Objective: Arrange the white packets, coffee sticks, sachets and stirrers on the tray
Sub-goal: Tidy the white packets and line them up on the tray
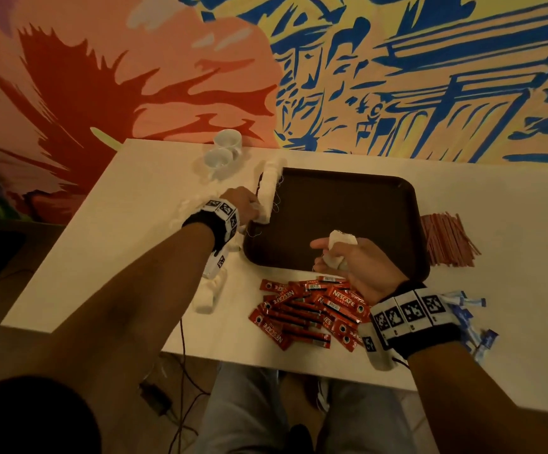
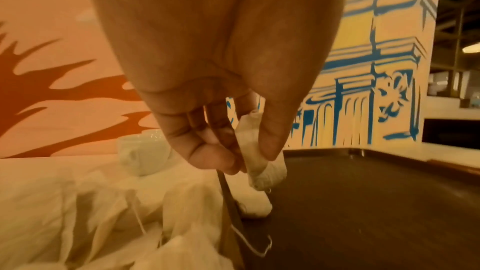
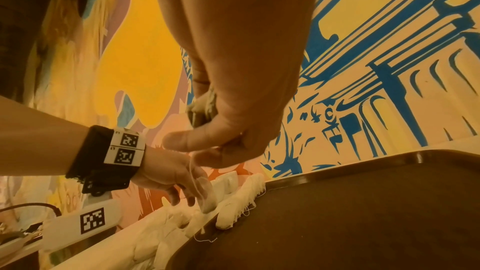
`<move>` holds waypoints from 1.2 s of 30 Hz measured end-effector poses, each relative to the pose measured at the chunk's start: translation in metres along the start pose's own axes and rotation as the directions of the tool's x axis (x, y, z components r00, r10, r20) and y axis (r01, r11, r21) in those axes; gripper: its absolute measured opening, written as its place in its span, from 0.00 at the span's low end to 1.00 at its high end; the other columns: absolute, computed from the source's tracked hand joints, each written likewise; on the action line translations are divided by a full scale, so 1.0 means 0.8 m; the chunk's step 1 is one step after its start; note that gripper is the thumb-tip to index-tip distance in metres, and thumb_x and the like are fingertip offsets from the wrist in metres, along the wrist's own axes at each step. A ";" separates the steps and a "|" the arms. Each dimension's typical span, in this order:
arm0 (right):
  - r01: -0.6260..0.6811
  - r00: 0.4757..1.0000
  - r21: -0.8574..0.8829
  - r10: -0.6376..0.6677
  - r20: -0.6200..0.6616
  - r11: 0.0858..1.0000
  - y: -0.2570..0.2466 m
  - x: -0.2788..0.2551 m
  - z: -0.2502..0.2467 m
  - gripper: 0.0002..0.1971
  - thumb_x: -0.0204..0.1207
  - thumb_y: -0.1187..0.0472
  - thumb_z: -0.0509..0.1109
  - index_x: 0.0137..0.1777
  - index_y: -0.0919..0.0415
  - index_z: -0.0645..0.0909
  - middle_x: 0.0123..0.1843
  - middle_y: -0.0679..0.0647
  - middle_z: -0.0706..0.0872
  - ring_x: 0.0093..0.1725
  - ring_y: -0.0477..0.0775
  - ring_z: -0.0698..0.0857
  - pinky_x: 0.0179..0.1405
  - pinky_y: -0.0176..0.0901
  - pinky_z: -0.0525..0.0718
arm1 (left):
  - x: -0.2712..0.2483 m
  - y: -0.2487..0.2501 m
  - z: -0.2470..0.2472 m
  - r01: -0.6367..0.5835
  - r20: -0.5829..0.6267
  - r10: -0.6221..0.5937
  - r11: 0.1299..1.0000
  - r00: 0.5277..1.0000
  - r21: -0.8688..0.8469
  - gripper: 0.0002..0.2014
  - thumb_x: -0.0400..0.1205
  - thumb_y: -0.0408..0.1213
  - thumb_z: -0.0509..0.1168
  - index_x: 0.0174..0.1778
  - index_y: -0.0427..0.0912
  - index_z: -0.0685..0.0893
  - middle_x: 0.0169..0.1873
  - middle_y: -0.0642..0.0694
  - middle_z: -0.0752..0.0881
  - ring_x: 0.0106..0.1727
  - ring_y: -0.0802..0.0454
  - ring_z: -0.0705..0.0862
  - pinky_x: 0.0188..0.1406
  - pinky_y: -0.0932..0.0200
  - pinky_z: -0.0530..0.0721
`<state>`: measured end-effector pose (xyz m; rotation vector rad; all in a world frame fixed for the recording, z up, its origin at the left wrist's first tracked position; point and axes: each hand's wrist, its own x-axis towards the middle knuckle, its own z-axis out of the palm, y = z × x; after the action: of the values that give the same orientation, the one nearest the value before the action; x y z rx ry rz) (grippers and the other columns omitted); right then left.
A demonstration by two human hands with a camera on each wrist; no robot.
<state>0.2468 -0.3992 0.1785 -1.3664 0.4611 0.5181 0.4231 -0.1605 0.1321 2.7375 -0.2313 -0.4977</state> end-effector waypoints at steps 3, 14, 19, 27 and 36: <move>-0.010 1.000 -0.052 0.008 -0.029 0.999 -0.004 0.009 -0.003 0.15 0.83 0.69 0.64 0.59 0.58 0.91 0.61 0.66 0.86 0.56 0.57 0.93 0.58 0.47 0.89 | 0.014 -0.002 0.015 0.020 0.090 -0.025 0.999 0.996 0.049 0.12 0.79 0.42 0.69 0.58 0.49 0.91 0.48 0.46 0.90 0.45 0.48 0.86 0.48 0.59 0.83; 0.136 0.989 -0.041 -0.138 -0.048 0.990 0.003 0.032 -0.003 0.12 0.82 0.72 0.69 0.62 0.65 0.87 0.52 0.60 0.84 0.51 0.54 0.89 0.56 0.49 0.92 | 0.049 -0.001 0.015 -0.015 -0.047 0.021 0.992 0.999 0.128 0.08 0.80 0.39 0.72 0.53 0.53 0.90 0.60 0.47 0.88 0.61 0.44 0.86 0.58 0.57 0.81; 0.150 0.987 -0.017 -0.151 -0.052 0.989 0.005 0.035 -0.001 0.12 0.82 0.74 0.68 0.62 0.67 0.87 0.50 0.60 0.84 0.50 0.54 0.88 0.51 0.45 0.92 | 0.050 0.007 0.017 0.004 -0.157 0.013 0.994 0.987 0.106 0.09 0.80 0.40 0.69 0.55 0.53 0.87 0.57 0.47 0.87 0.59 0.44 0.85 0.59 0.51 0.84; 0.111 0.992 0.031 -0.109 -0.060 0.993 0.004 0.041 0.002 0.11 0.81 0.71 0.70 0.61 0.64 0.87 0.54 0.63 0.86 0.54 0.57 0.89 0.57 0.52 0.92 | 0.033 0.014 0.038 -0.033 0.020 0.029 0.971 0.999 0.238 0.08 0.79 0.41 0.69 0.52 0.50 0.90 0.54 0.43 0.89 0.52 0.41 0.88 0.55 0.50 0.87; 0.095 0.995 0.085 -0.094 -0.013 0.992 -0.002 0.026 -0.003 0.14 0.84 0.71 0.62 0.62 0.68 0.87 0.59 0.64 0.85 0.56 0.59 0.89 0.56 0.49 0.91 | 0.011 0.019 0.014 -0.052 -0.089 0.063 0.991 0.994 0.126 0.12 0.81 0.40 0.70 0.60 0.52 0.88 0.64 0.46 0.84 0.64 0.46 0.83 0.64 0.54 0.79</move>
<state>0.2644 -0.3998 0.1675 -1.3024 0.4191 0.4102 0.4259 -0.1799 0.1245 2.8562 -0.3266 -0.3509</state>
